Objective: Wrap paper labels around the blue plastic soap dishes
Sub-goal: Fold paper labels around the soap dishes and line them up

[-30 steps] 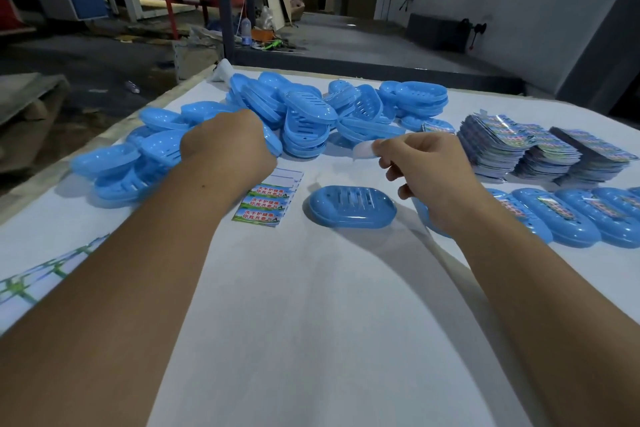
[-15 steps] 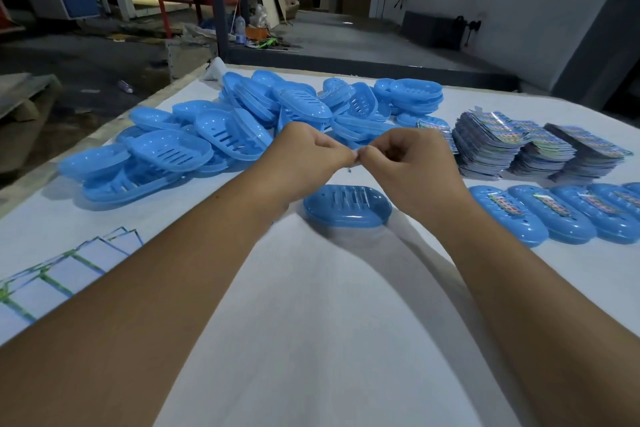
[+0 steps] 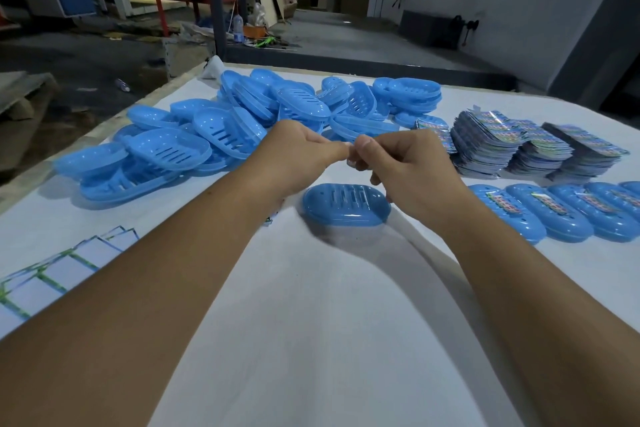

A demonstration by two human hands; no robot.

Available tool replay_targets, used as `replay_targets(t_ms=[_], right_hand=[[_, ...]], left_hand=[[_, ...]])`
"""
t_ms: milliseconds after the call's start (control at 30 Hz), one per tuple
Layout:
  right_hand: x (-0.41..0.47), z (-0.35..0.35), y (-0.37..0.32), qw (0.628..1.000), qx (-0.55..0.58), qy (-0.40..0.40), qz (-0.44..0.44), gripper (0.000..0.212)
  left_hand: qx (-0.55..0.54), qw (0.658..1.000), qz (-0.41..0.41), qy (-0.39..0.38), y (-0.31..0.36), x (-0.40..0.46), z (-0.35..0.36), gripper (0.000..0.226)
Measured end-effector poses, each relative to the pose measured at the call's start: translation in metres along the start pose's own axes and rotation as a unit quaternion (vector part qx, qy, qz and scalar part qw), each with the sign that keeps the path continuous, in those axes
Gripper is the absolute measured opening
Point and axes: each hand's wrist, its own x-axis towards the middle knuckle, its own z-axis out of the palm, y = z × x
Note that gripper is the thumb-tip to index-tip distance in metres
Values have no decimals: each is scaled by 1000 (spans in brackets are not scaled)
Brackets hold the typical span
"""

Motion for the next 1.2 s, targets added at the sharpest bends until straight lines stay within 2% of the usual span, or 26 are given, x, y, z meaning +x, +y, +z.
replay_targets(t_ms=[100, 200, 467, 567, 733, 933, 1200], right_hand=[[3, 1, 4, 998, -48, 46, 19, 36], [6, -5, 8, 989, -108, 87, 44, 39], [5, -12, 8, 993, -28, 32, 111, 40], [6, -13, 6, 990, -12, 30, 140, 33], [6, -15, 4, 982, 3, 6, 187, 29], [0, -12, 3, 975, -77, -69, 197, 55], [-2, -12, -2, 969, -88, -113, 203, 38]], left_hand=[[0, 1000, -8, 20, 0, 1, 1, 24], [4, 999, -19, 34, -1, 2, 1, 39], [-41, 998, -44, 27, 1, 1, 0, 28], [-44, 997, -52, 21, 0, 3, 0, 25], [30, 997, -66, -5, -3, 4, -1, 32], [171, 983, -57, -32, -5, 3, -4, 52], [246, 966, -33, -66, -7, 3, -4, 47]])
